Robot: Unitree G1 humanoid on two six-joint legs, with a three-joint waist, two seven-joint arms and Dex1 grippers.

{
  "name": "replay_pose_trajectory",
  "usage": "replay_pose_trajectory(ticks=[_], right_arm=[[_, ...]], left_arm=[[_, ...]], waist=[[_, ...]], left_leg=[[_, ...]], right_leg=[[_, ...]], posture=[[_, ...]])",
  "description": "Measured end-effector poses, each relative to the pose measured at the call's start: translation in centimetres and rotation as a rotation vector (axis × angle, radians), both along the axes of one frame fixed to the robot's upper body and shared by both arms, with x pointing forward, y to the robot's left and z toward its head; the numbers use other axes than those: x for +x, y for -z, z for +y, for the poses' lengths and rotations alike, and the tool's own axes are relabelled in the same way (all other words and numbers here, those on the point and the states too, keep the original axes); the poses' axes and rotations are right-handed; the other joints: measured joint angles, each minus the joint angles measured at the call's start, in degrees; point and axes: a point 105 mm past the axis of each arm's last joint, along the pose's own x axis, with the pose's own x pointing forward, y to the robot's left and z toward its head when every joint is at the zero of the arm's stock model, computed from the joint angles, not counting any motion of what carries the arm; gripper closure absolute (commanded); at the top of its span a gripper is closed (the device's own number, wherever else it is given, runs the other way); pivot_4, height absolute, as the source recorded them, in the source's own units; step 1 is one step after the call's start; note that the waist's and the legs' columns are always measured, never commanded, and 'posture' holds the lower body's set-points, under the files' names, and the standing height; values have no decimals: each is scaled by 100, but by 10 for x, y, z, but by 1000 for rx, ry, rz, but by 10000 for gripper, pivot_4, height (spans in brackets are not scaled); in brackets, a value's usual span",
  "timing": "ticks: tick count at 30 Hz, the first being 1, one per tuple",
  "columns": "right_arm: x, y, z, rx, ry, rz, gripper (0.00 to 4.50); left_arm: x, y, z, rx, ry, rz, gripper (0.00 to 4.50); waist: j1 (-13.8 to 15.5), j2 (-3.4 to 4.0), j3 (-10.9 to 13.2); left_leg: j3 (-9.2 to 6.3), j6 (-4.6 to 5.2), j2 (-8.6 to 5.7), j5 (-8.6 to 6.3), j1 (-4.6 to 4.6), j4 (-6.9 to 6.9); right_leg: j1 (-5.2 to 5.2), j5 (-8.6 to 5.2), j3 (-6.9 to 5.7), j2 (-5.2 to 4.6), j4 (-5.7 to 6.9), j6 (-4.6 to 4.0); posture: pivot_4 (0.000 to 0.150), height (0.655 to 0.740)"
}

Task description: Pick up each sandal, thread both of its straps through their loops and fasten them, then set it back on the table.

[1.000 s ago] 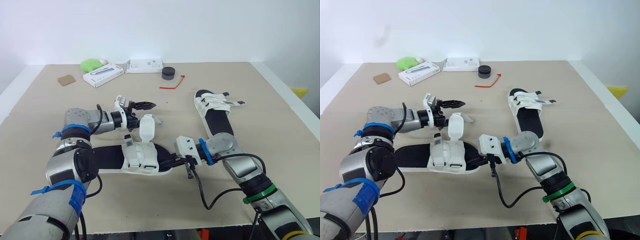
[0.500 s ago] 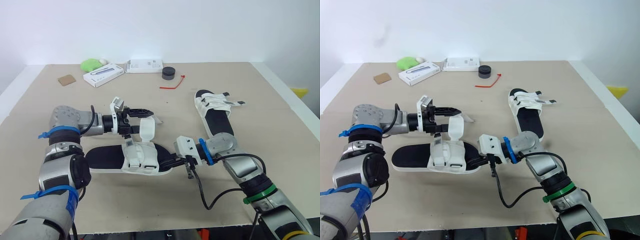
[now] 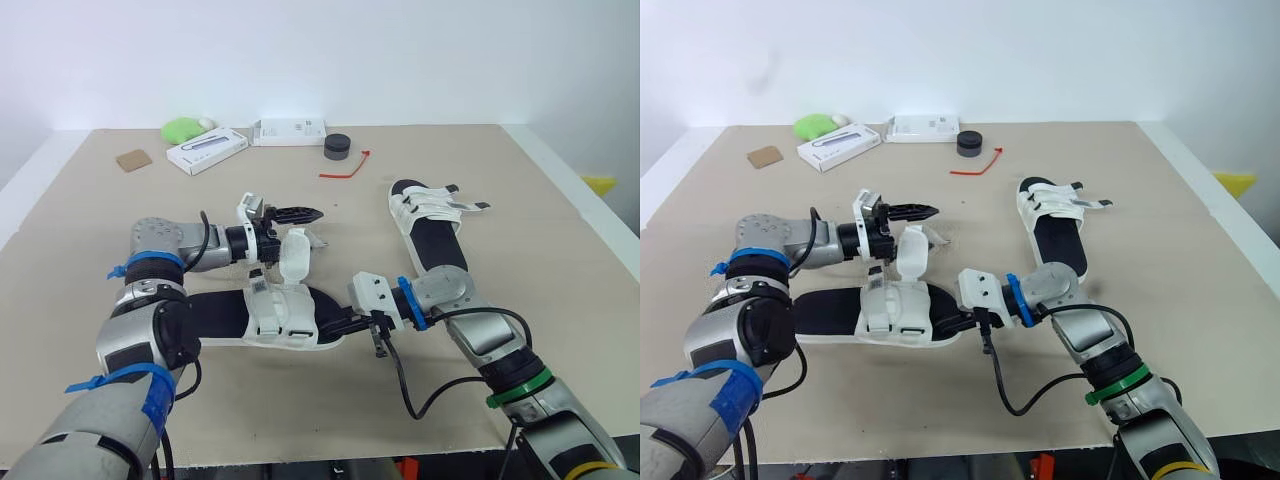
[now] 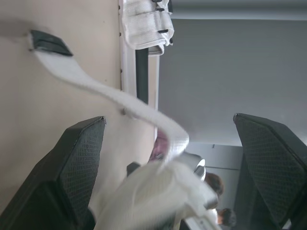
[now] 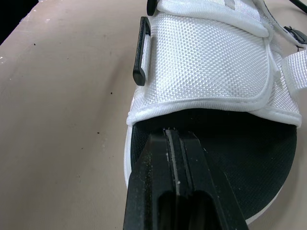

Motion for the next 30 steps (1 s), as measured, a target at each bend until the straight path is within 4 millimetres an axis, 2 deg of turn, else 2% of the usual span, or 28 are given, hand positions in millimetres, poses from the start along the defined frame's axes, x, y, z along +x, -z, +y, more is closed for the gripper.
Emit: replay_pose_trajectory(ticks=[1,4,5,7,9,10,12,17,23,28,30], right_arm=[[0,0,0,0,0,0,45000],[0,0,0,0,1,2,45000],[0,0,0,-1,1,2,45000],[0,0,0,-1,1,2,45000],[0,0,0,-1,1,2,45000],[0,0,0,-1,1,2,45000],[0,0,0,-1,0,2,45000],[0,0,0,-2,-2,3,45000],[-1,0,0,-3,-6,2,45000],[-1,-1,-1,-9,-9,-2,45000],[-2,-1,0,-7,-11,-1,45000]], left_arm=[[1,-1,0,-1,-5,-2,768],[5,-5,1,-8,-23,-10,7973],[6,-5,2,-7,-33,-14,13748],[7,-4,2,-5,-40,-11,22521],[7,-4,3,-2,-43,-11,29153],[8,-4,3,-1,-44,-11,36266],[8,-4,6,4,-48,-13,43898],[10,-4,16,40,-75,-43,44621],[14,-7,21,191,-136,-309,44621],[-19,-32,6,396,-65,-829,44621],[-37,-35,2,495,-22,-1049,44621]], waist=[[0,0,0],[0,0,0],[0,0,0],[0,0,0],[0,0,0],[0,0,0],[-1,0,0],[-1,0,0],[1,0,0],[7,0,0],[-7,1,0]], left_leg=[[0,0,0,0,0,0],[1,0,0,0,0,0],[1,0,0,0,0,0],[1,0,0,0,0,0],[1,0,0,0,0,0],[1,0,0,0,0,0],[0,0,1,0,0,0],[0,-1,1,0,0,0],[0,-14,5,1,-2,0],[7,-30,14,-6,-5,-1],[20,-27,12,-7,-1,-1]], right_leg=[[0,0,-1,0,0,0],[0,0,0,0,0,1],[0,0,1,0,0,1],[0,0,1,0,0,1],[0,0,1,0,0,1],[0,0,1,0,0,1],[0,0,1,0,0,1],[0,0,1,-1,0,2],[-1,4,4,1,0,-3],[-8,13,20,2,-1,-18],[-9,3,32,7,-2,-1]], posture=[[1500,7400],[1500,7400],[1500,7400],[1500,7400],[1500,7400],[1500,7400],[1500,7400],[1500,7400],[1500,7400],[1500,7400],[1500,7400]])
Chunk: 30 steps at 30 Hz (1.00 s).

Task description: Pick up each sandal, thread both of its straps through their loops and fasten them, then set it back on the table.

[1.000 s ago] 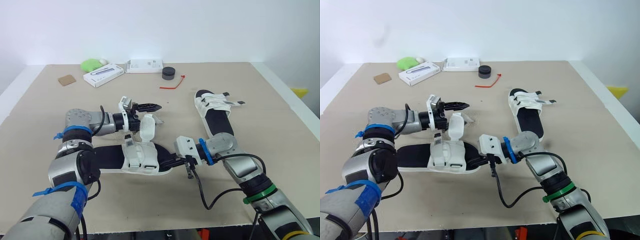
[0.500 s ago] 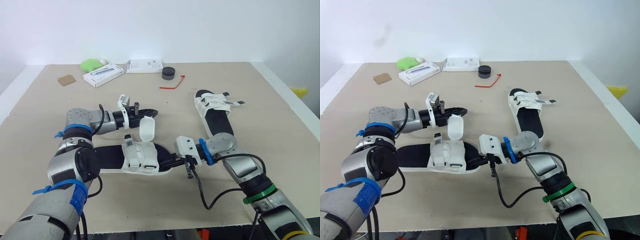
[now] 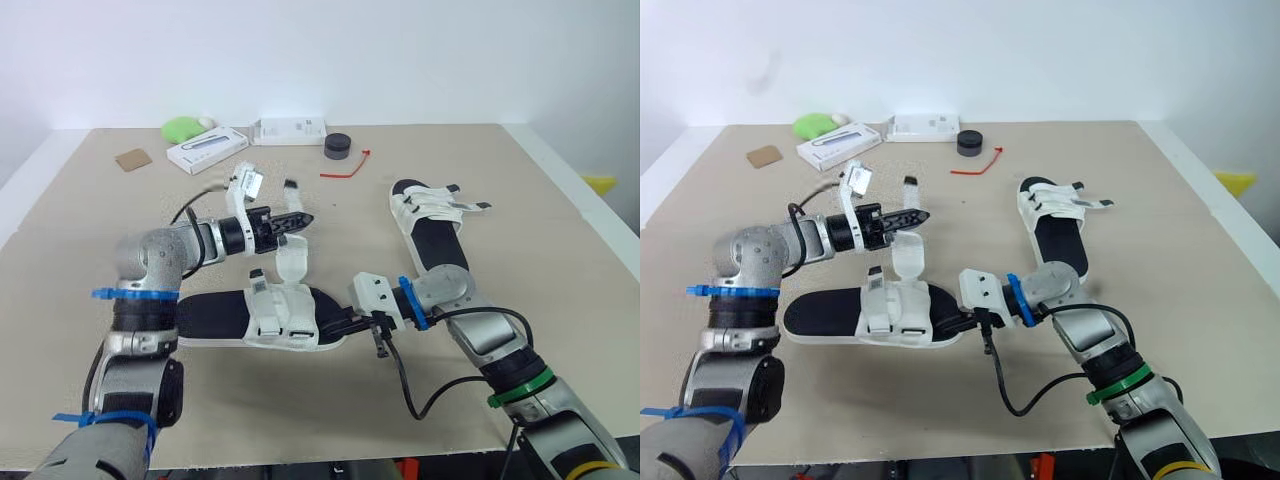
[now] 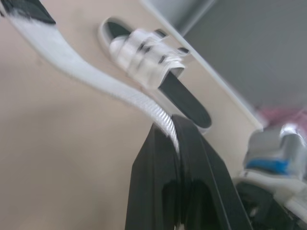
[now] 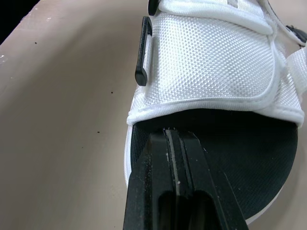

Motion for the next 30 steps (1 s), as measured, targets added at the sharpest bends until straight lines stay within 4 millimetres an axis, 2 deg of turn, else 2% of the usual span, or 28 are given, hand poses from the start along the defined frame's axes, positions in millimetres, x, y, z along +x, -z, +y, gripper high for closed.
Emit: replay_pose_trajectory(ticks=[2,5,6,7,9,13,15,18,22,26,30], right_arm=[[0,0,0,-1,1,0,45000],[0,0,-1,-2,1,1,45000],[0,0,-1,-5,2,1,45000],[0,0,-2,-6,2,1,45000],[0,0,-1,-7,-1,0,45000],[0,0,-1,-8,-6,3,45000],[0,0,-1,-9,-8,4,45000],[-1,0,-1,-9,-11,5,45000],[-1,0,-2,-9,-12,5,45000],[-1,0,-2,-9,-13,4,45000],[-1,0,-1,-8,-14,3,45000]], left_arm=[[-12,4,0,91,26,-136,44621],[-31,16,3,286,77,-416,44621],[-40,20,3,362,120,-558,44621],[-41,20,2,367,127,-571,44621],[-49,20,1,445,167,-770,44621],[-49,17,3,545,167,-1095,44621],[-48,18,3,559,170,-1155,44621],[-50,15,2,591,185,-1340,44621],[-57,17,1,587,219,-1467,44621],[-60,15,0,565,216,-1506,44621],[-47,9,7,531,112,-1446,44621]], waist=[[5,0,0],[15,0,0],[21,0,0],[22,0,0],[24,-1,-1],[33,-1,-1],[30,-1,-1],[28,-1,-1],[26,-1,-1],[26,-1,-1],[26,-1,-1]], left_leg=[[6,2,1,-1,2,0],[11,7,2,1,4,0],[20,11,2,3,5,0],[21,12,2,3,5,0],[27,19,2,4,6,1],[30,31,4,2,5,0],[29,35,5,0,4,0],[28,43,7,-5,4,0],[28,52,10,-10,4,0],[30,56,9,-12,5,1],[28,57,9,-11,5,1]], right_leg=[[1,-4,2,7,-2,7],[4,-6,0,10,-4,7],[6,-6,0,9,-6,7],[7,-6,0,9,-6,7],[9,-5,2,8,-9,8],[9,-3,1,7,-11,8],[8,-3,2,7,-11,8],[8,-2,7,6,-14,9],[7,-2,11,0,-14,10],[8,-5,12,-3,-14,18],[8,-4,10,-1,-14,19]], posture=[[1500,7400],[1500,7400],[1500,7400],[1500,7400],[1500,7400],[1500,7400],[1500,7400],[1500,7400],[1500,7400],[1500,7400],[1500,7400]])
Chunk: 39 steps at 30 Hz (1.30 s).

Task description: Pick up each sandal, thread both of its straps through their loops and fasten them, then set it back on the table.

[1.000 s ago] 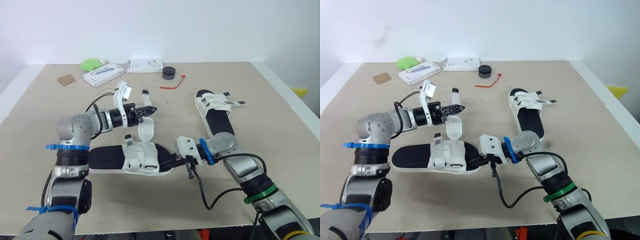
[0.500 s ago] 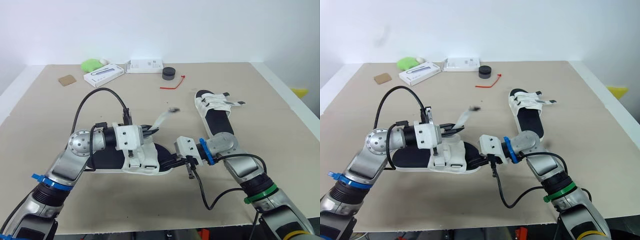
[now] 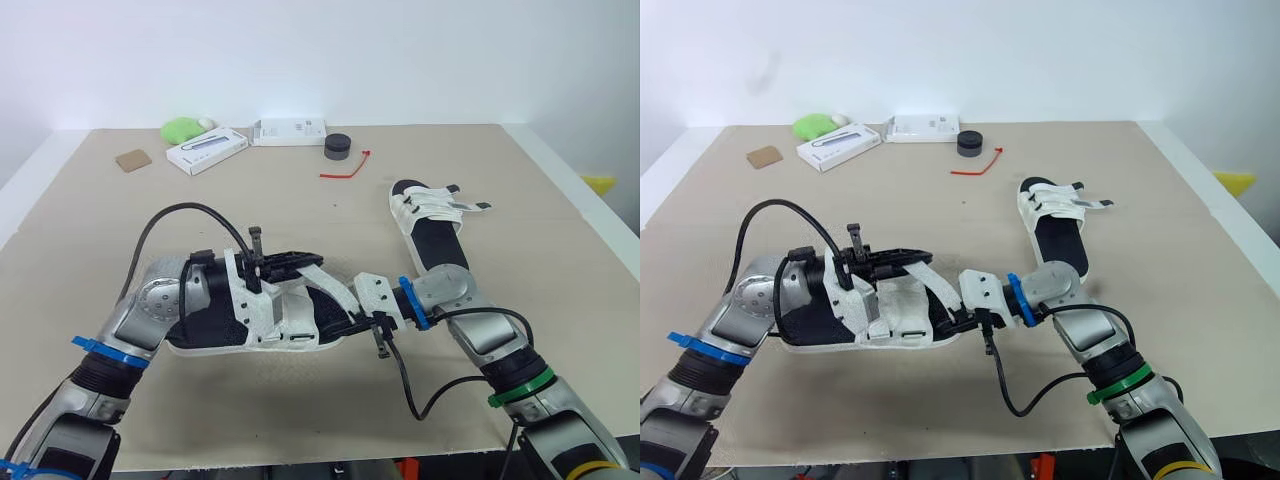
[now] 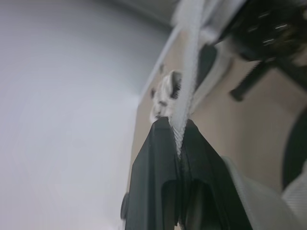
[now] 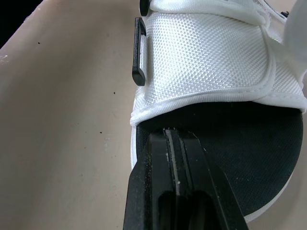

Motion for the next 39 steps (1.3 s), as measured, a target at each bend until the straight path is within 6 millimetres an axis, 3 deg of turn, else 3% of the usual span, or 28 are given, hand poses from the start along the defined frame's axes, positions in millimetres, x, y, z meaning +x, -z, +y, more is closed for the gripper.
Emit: replay_pose_trajectory(ticks=[14,31,35,39], right_arm=[[0,-1,0,0,-6,-3,45000],[1,0,0,-9,-2,-5,45000],[0,0,0,-9,-3,-5,45000],[0,0,0,-10,-4,-5,45000]], left_arm=[[-5,2,3,-20,70,0,44621],[-15,18,5,185,239,-110,44621],[-12,17,6,172,234,-66,32322],[-11,14,6,161,220,59,13710]], waist=[[1,0,0],[1,0,0],[0,0,0],[0,0,0]], left_leg=[[-1,1,-1,0,0,0],[1,1,-1,0,0,0],[2,3,-1,-1,0,0],[1,3,-1,-1,-1,0]], right_leg=[[0,1,-1,-1,0,0],[0,1,0,-2,0,0],[0,0,-1,0,1,0],[0,-1,-1,1,1,1]], posture=[[1500,7400],[1500,7400],[1500,7400],[1500,7400]])
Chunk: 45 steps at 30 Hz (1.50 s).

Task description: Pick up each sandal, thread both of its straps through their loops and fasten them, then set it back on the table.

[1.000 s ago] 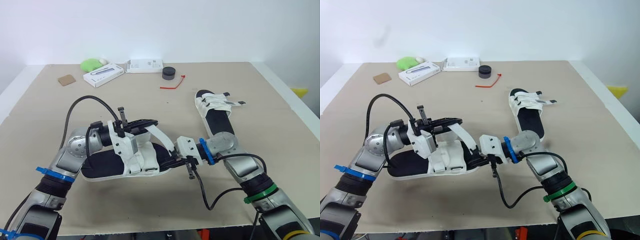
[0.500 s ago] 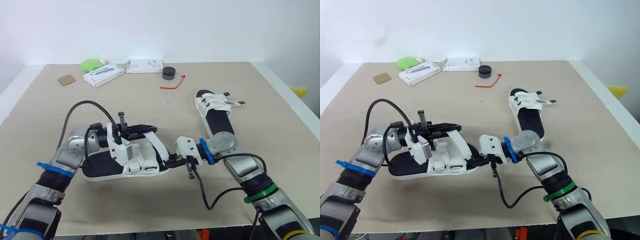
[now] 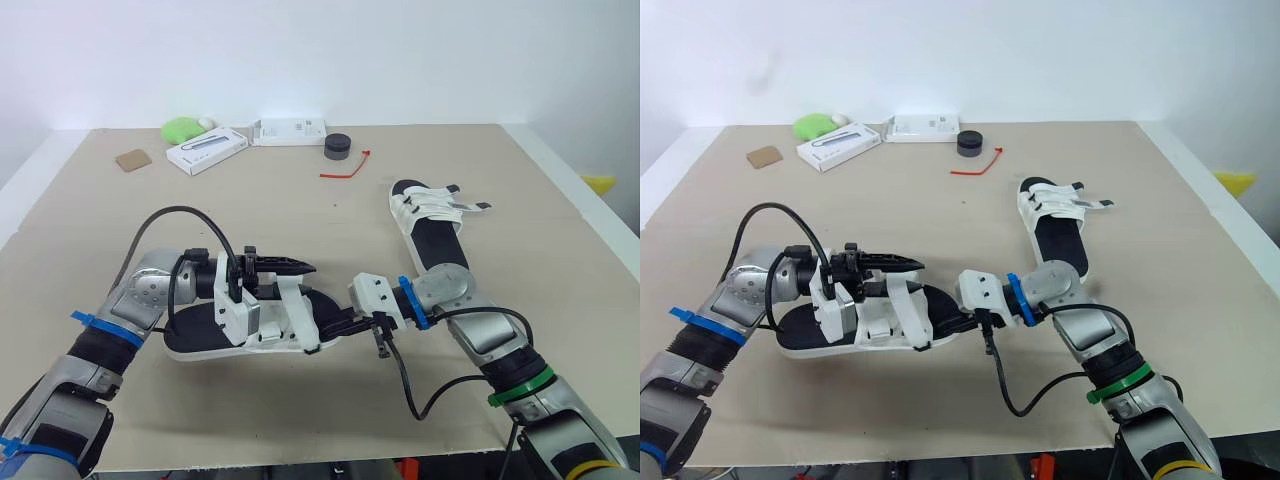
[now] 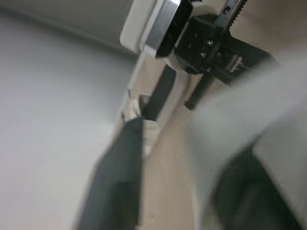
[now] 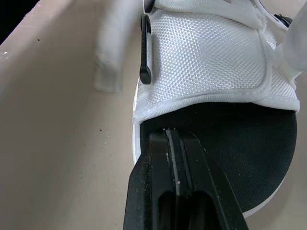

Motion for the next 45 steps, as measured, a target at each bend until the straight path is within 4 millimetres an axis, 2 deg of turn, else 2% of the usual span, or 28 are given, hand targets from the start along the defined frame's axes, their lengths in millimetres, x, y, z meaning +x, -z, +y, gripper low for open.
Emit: replay_pose_trajectory(ticks=[1,5,10,15,21,25,27,28,29,31,33,36,41,43,45], right_arm=[[0,0,0,0,0,0,45000],[0,0,0,-1,-2,1,45000],[-1,0,-1,-4,-9,5,45000],[-1,0,0,-4,-10,6,45000],[-1,1,0,-2,-11,7,45000],[-2,1,1,-1,-13,8,45000],[-2,1,1,0,-14,8,45000],[-2,1,1,1,-14,8,45000],[-2,1,1,0,-15,9,45000],[-2,0,2,2,-17,9,45000],[-2,0,2,1,-21,10,45000],[-2,1,2,0,-22,13,45000],[-2,1,3,1,-31,14,45000],[-2,1,3,1,-35,17,45000],[-1,1,3,1,-34,18,45000]], left_arm=[[-1,-3,-1,-14,-2,33,9952],[-3,-12,-3,-54,-13,162,9952],[-14,-1,14,19,-82,417,9952],[-21,9,24,67,-122,464,9952],[-17,9,35,104,-189,421,9952],[-9,10,45,109,-253,456,9952],[-5,8,53,77,-306,598,9952],[-4,5,59,35,-346,744,9952],[-4,3,60,25,-353,778,9952],[-17,-7,62,-54,-331,1060,9952],[-38,-24,60,-107,-250,1325,9952],[-60,-34,52,-109,-164,1469,9952],[-94,-19,46,8,-136,1582,9952],[-110,-2,46,95,-150,1604,9952],[-117,16,47,154,-193,1593,9952]], waist=[[0,0,0],[-2,0,0],[-13,0,0],[-11,0,0],[-7,0,0],[-9,0,0],[-14,0,0],[-16,0,0],[-16,0,0],[-24,-7,4],[-25,-6,4],[-21,-6,4],[-23,-5,5],[-24,-3,5],[-19,-1,5]], left_leg=[[-1,0,0,0,0,0],[-1,2,0,-1,1,0],[-4,8,7,-5,2,0],[-4,8,7,-5,4,0],[-2,8,4,-5,6,0],[-1,8,6,-5,5,0],[-4,9,8,-5,3,0],[-6,10,9,-6,2,0],[-7,11,13,-7,0,0],[-8,15,29,-9,-5,0],[-8,21,30,-15,-4,0],[-9,22,30,-16,-1,0],[-6,19,26,-17,4,0],[-6,15,24,-19,6,-1],[-5,12,22,-18,7,-1]], right_leg=[[0,-1,0,0,0,1],[0,-2,1,2,0,2],[-3,-10,-4,12,3,-5],[-2,-11,-6,12,3,-7],[-1,-13,-10,15,4,-12],[-2,-15,-14,19,5,-16],[-5,-16,-15,20,9,-17],[-8,-17,-15,21,10,-17],[-9,-18,-16,21,10,-18],[-15,-20,-16,24,12,-19],[-19,-28,-16,23,12,-20],[-17,-30,-17,25,13,-23],[-18,-37,-16,33,21,-37],[-18,-43,-17,38,22,-48],[-17,-55,-21,40,24,-67]], posture=[[1500,7400],[1500,7400],[1500,7400],[1500,7400],[1500,7400],[1500,7400],[1500,7400],[1500,7400],[1500,7400],[1500,7400],[1500,7400],[1500,7400],[1500,7400],[1500,7400],[1500,7400]])
